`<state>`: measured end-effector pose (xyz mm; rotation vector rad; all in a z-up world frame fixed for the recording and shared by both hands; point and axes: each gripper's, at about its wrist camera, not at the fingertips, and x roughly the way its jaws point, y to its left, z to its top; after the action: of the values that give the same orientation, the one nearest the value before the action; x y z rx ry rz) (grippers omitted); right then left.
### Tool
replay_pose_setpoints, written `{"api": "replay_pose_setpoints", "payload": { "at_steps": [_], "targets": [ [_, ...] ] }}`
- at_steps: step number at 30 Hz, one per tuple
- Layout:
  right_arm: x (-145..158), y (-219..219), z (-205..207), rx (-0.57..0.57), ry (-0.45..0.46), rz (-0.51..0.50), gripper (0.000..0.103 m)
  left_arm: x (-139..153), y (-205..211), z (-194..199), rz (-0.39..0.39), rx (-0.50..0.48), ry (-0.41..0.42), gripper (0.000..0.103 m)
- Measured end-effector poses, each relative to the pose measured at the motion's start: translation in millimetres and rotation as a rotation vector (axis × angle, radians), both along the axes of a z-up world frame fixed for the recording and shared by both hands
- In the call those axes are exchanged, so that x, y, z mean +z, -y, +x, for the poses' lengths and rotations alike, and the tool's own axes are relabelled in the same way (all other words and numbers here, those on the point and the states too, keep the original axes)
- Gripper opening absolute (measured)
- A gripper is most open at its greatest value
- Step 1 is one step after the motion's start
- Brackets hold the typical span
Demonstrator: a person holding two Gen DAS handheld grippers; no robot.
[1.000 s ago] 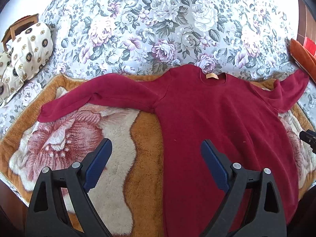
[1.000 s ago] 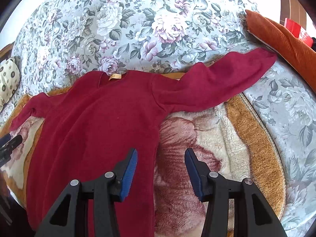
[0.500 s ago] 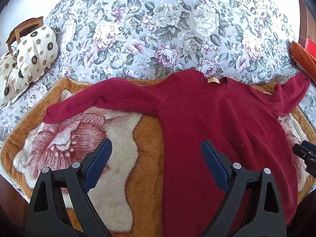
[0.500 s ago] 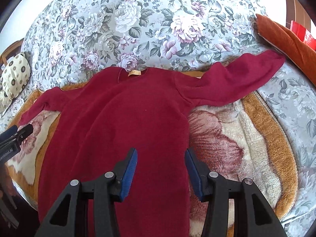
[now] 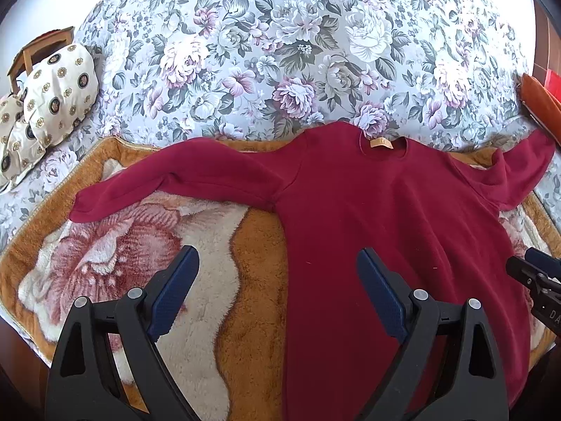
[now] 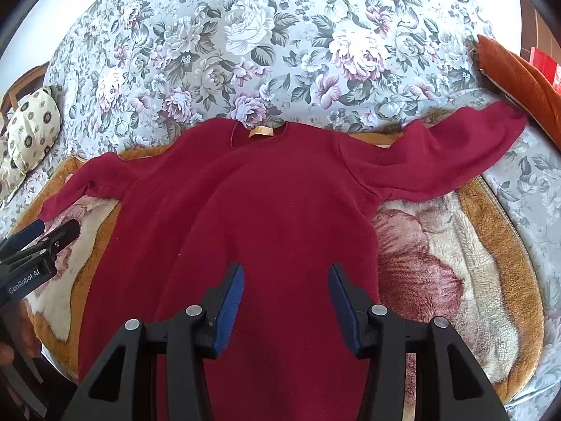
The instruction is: Fold small clothes
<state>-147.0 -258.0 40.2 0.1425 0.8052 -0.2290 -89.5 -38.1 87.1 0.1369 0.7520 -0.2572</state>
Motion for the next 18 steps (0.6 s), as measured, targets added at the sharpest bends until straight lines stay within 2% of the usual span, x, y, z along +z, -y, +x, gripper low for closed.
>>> {"api": "replay_pose_setpoints", "payload": {
  "at_steps": [18],
  "targets": [
    [-7.7,-8.0,23.8,-0.004,-0.018,0.007,0.048,-7.0,8.1,9.7,0.007,0.005,-0.017,0.092]
  ]
}}
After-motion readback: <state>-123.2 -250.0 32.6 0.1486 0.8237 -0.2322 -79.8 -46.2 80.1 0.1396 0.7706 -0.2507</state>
